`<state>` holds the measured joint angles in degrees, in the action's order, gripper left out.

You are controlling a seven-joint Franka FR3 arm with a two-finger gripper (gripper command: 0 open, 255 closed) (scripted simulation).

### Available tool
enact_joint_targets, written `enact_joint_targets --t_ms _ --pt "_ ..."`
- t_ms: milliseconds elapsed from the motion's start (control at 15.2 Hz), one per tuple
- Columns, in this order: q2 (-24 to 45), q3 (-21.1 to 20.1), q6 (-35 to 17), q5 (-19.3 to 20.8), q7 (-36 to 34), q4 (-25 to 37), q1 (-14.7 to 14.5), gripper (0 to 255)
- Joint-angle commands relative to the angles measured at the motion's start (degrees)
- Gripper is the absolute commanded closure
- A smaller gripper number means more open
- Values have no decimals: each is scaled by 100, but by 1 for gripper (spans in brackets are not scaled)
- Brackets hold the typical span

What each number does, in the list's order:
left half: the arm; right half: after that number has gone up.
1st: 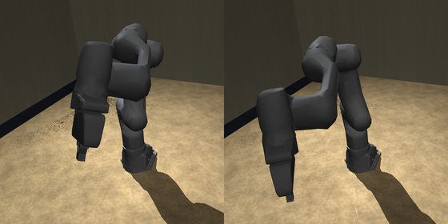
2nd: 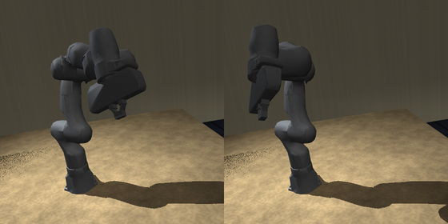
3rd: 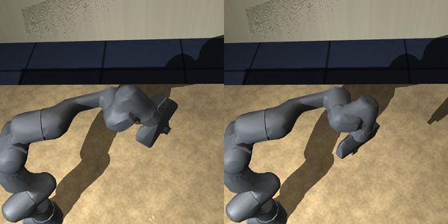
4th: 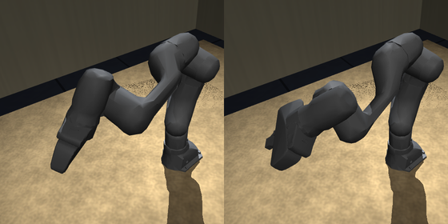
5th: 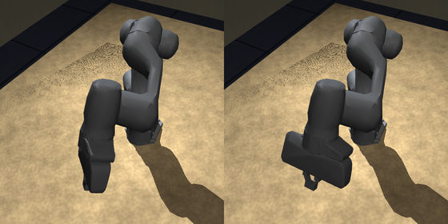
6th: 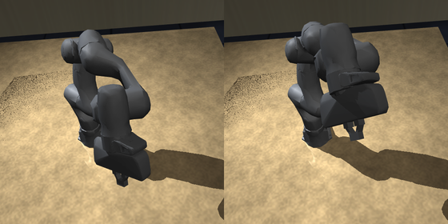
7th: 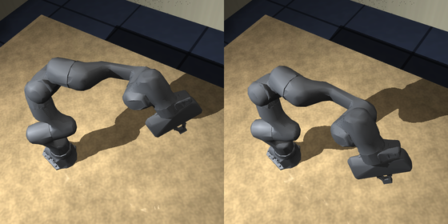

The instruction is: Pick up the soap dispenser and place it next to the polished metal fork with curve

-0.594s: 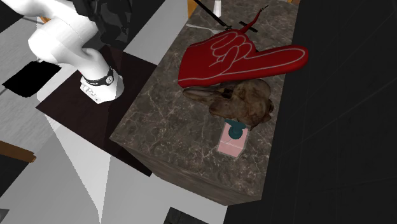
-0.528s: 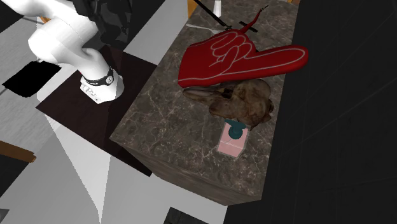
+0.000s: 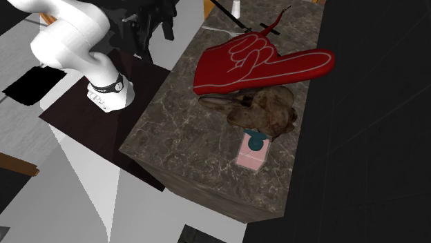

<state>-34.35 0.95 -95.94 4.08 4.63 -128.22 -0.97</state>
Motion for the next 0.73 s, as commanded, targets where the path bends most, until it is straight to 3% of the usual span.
enact_joint_targets --t_ms 0,660 --pt "408 58 -319 -25 46 80 -2 0" --pt "2526 258 -1313 -287 316 1118 -28 0"
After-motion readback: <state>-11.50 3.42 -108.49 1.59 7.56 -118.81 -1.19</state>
